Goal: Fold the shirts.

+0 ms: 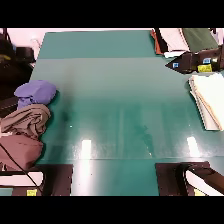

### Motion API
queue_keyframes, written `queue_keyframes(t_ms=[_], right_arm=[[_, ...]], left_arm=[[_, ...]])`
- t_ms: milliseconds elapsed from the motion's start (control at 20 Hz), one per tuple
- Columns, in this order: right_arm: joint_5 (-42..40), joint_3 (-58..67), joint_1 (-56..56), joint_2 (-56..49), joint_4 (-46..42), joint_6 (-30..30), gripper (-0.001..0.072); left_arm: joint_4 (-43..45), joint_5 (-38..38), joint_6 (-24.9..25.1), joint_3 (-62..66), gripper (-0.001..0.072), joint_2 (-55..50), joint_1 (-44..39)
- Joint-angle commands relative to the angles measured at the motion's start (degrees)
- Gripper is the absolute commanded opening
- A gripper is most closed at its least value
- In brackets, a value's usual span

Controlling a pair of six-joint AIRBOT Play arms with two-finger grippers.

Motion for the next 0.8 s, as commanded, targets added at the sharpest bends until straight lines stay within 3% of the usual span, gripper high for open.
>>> queue_keyframes(t_ms=[0, 200, 400, 500, 550, 750], right_arm=[[0.04, 0.02, 0.04, 0.02, 0.0, 0.02, 0.0022], [-0.2, 0.02, 0.04, -0.04, 0.0, 0.02, 0.0023], [-2.38, -0.55, 0.09, -0.22, 0.09, 0.04, 0.0023], [-3.52, -1.95, 0.09, -0.22, 0.55, 0.04, 0.0023], [-3.54, -2.36, 0.09, -0.2, 0.52, 0.04, 0.0023], [-3.43, 1.42, 0.04, -0.22, 0.52, 0.04, 0.0023]], left_arm=[[1.55, 7.65, -1.42, -14.75, 0.0663, 0.13, 5.29], [1.46, 21.94, -1.49, -29.38, 0.0662, -0.31, 5.27], [1.46, 22.16, -1.64, -29.77, 0.0654, -1.44, 5.27], [1.53, 21.11, -2.08, -28.85, 0.0106, -0.98, 5.27], [1.55, 20.76, -2.14, -27.93, 0.0031, -0.42, 5.27], [0.35, 20.85, -2.71, -19.12, 0.0022, 7.17, 5.14]])
